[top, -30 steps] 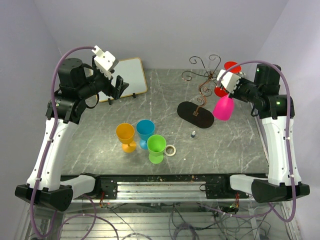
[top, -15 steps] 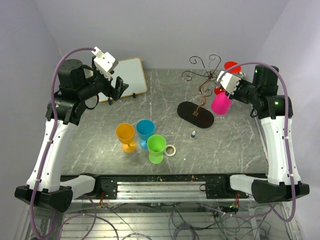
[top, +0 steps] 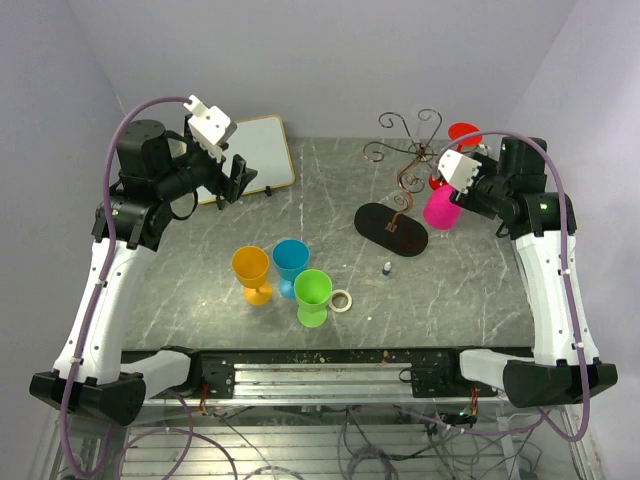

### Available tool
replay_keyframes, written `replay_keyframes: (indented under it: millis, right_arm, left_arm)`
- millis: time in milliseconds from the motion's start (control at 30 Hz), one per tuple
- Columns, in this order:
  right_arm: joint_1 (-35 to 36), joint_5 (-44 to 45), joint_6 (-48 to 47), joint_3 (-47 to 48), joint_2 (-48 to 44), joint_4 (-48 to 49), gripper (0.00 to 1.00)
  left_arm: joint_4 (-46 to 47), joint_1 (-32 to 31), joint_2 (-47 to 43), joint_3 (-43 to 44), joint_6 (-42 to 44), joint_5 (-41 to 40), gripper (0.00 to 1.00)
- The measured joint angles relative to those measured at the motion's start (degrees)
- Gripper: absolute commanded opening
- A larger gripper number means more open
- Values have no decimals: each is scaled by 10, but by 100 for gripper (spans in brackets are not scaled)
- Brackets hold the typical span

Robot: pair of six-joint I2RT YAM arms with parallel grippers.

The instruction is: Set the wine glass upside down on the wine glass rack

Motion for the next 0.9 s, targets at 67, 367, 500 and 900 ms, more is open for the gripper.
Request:
replay_keyframes:
  millis: [67,367,500,900]
  right_arm:
    - [0,16,1,-9,0,6,60]
    - [-3,60,18,-30,-1,19,70]
    - [-9,48,38,-21,-7,15,74]
    - [-21,-22,111,58,-26,12,85]
  left_arm:
    - [0,0,0,-2,0,0,90]
    - [0,1,0,-8,1,2,90]
    - [0,1,-2,-17,5,4,90]
    - [-76,-5,0,-62,101,127,84]
